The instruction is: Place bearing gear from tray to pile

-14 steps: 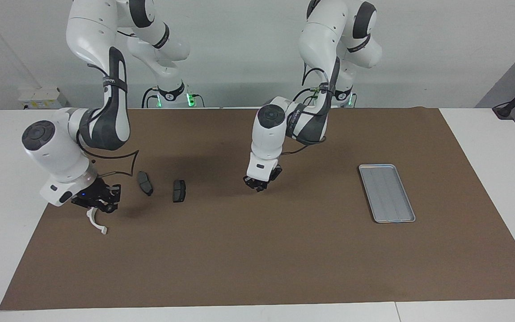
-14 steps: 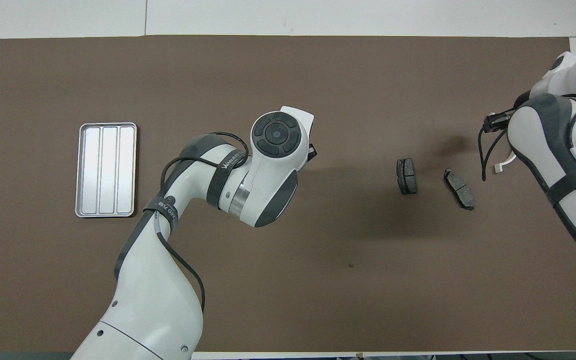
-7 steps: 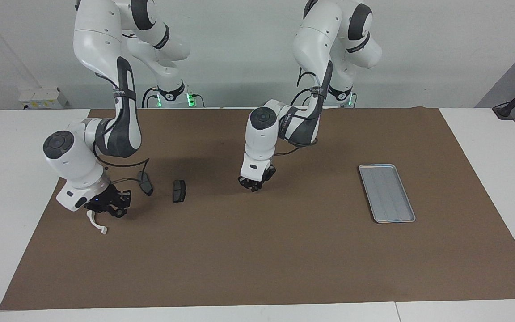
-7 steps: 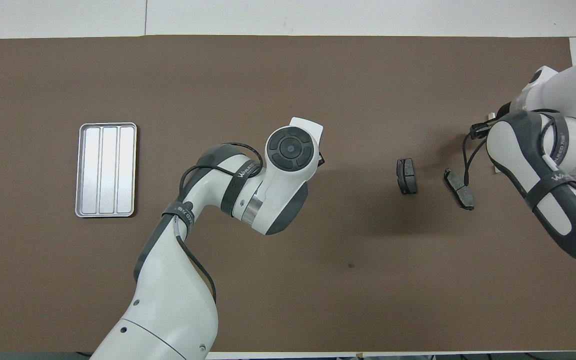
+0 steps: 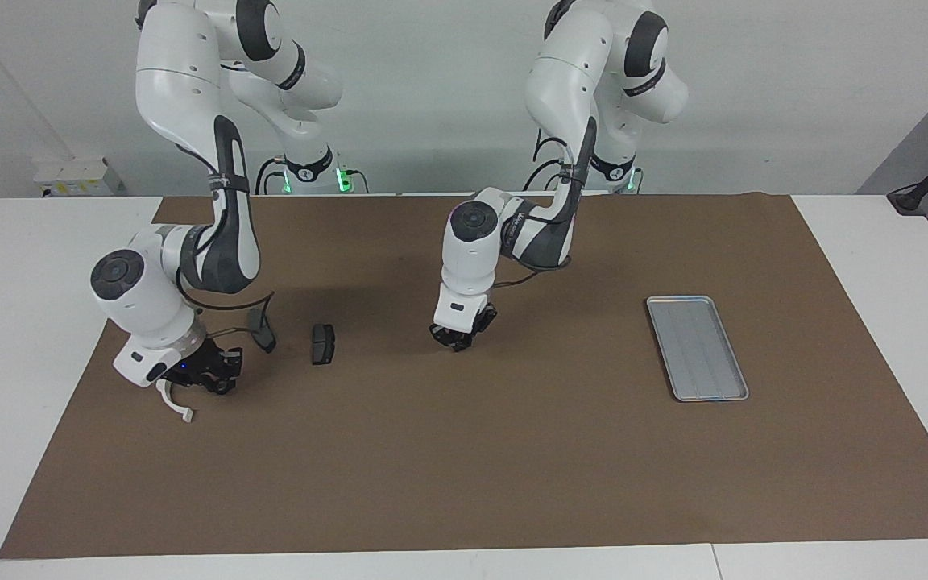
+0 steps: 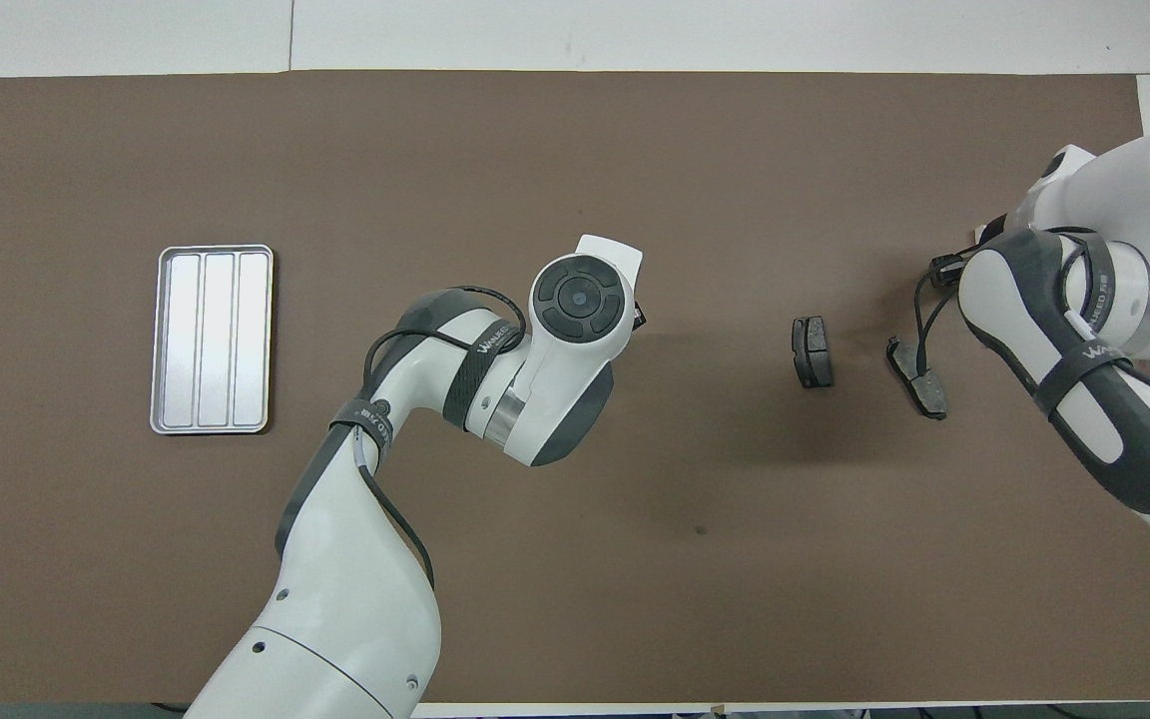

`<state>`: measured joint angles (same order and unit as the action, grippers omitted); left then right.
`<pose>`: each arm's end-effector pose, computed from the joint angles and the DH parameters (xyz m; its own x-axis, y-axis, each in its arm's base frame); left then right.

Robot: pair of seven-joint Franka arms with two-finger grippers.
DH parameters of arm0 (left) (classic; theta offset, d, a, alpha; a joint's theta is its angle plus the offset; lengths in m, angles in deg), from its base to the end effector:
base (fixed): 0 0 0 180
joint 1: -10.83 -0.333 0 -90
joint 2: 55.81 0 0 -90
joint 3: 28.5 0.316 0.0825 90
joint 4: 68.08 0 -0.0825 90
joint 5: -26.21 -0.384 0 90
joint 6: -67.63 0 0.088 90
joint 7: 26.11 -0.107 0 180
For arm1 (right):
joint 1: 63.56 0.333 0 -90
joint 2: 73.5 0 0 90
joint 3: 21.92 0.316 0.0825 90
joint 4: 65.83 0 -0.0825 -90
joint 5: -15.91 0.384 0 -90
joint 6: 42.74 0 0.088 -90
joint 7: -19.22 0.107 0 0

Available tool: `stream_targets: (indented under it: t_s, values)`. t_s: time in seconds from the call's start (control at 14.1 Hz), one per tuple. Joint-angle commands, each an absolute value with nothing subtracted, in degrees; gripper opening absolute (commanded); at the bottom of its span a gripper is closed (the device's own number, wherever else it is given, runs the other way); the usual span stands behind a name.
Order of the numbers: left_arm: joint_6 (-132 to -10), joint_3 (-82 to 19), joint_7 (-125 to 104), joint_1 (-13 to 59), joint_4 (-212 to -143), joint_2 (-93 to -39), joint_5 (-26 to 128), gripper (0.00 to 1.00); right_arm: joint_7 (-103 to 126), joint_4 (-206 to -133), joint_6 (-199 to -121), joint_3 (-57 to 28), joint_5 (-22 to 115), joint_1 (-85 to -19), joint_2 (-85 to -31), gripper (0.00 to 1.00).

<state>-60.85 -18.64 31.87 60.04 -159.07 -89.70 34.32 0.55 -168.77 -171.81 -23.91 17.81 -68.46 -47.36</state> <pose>0.5290 -0.4612 0.3009 0.9293 0.3689 0.0205 0.3666 -0.9275 0.0728 0.6470 -0.0755 0.2954 0.9823 0.1871 0.0035 0.1871 -0.9823 -0.0099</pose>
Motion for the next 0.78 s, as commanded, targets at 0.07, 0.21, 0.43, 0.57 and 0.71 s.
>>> stream_targets:
  t_s: [0.07,0.21,0.43,0.57,0.71]
  values:
    - [-61.9,-17.8,32.6,60.8,-159.7,-89.8,34.3,0.08,1.6,-170.2,-174.3,-23.3,17.0,-68.8,-46.9,0.00]
    - [-61.9,-17.8,32.6,60.7,-159.7,-89.8,34.3,0.09,1.7,-170.0,-173.3,-23.3,17.0,-68.7,-47.2,0.00]
    - [-62.3,-17.8,32.6,60.7,-160.0,-89.8,34.3,0.12,2.7,-169.3,-168.4,-23.0,17.0,-68.6,-49.9,0.67]
    - [-62.4,-17.8,32.6,60.7,-160.3,-89.8,34.3,0.15,4.9,-168.9,-164.8,-22.8,17.0,-68.0,-52.6,0.87]
    - [-62.4,-17.9,32.6,60.7,-160.3,-89.8,34.3,0.35,6.2,-168.6,-162.1,-22.8,17.0,-66.5,-55.1,0.99]
